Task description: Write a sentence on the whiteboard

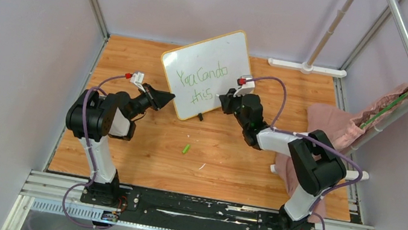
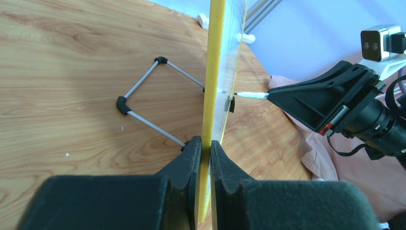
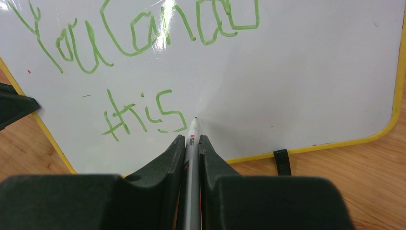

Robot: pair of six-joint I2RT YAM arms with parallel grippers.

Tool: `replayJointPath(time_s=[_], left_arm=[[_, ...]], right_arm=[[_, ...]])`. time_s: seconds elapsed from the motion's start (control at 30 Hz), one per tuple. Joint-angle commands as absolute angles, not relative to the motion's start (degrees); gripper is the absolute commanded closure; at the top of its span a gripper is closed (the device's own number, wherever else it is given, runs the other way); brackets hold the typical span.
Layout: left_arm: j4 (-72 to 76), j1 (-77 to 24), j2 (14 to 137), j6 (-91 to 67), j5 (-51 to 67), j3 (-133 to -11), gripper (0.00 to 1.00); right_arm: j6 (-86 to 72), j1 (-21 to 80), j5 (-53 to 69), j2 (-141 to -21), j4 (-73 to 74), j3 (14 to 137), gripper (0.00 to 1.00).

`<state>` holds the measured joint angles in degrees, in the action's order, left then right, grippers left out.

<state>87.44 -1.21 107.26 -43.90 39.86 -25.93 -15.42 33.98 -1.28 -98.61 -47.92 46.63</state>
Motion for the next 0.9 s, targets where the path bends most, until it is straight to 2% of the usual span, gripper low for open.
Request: replayJointPath(time_s=[0.0, 0.87], left_arm=[[88.7, -2.1, 109.2, -43.1, 39.6, -26.5, 1.00], [88.7, -2.2, 109.1, -43.1, 39.6, -26.5, 1.00]], right_arm=[[-15.7, 33.3, -1.0, -99.9, -48.2, 48.9, 1.00], [-15.9, 33.3, -1.4, -101.8, -47.1, 49.9, 1.00]])
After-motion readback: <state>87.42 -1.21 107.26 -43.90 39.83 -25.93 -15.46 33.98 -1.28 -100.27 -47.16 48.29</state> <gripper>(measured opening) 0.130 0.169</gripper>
